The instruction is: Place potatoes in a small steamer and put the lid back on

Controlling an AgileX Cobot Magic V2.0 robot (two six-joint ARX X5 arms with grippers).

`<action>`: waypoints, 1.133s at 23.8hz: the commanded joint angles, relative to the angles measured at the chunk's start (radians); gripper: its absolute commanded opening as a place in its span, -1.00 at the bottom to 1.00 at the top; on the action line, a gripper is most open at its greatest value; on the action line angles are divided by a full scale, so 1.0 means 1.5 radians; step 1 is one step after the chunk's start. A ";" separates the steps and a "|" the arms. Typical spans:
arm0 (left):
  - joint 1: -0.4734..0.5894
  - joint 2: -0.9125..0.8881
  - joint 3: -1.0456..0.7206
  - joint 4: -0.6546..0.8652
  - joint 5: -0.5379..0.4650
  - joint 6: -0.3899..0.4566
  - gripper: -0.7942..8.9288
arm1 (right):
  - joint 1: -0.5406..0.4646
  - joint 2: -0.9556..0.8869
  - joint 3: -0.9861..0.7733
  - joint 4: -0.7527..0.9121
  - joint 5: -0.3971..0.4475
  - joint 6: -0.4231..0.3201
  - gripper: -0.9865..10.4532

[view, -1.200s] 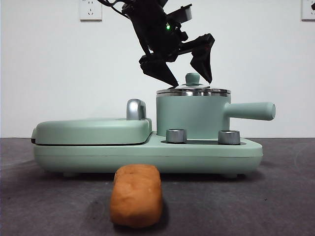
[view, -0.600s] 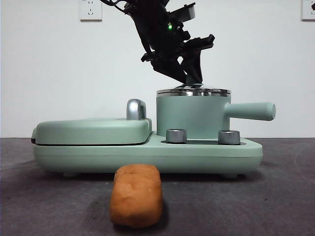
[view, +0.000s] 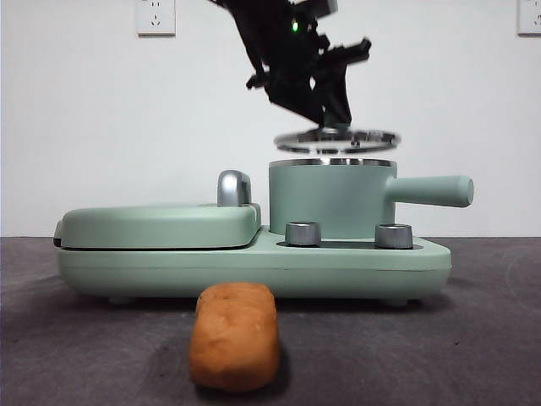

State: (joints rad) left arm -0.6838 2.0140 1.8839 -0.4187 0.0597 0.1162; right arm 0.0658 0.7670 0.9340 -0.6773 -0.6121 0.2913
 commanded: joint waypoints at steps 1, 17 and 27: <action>-0.004 0.008 0.064 -0.012 0.005 0.004 -0.73 | 0.037 0.015 0.032 -0.021 0.041 -0.008 0.03; 0.129 -0.082 0.167 -0.185 0.005 0.004 -0.79 | 0.467 0.325 0.142 -0.081 0.315 0.133 0.03; 0.223 -0.123 0.167 -0.202 0.005 -0.003 -0.80 | 0.541 0.496 0.142 -0.008 0.315 0.213 0.03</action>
State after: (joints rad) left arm -0.3477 1.8336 2.0953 -0.7464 0.0650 0.1150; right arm 0.8604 1.4883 1.1290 -0.7017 -0.1387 0.5701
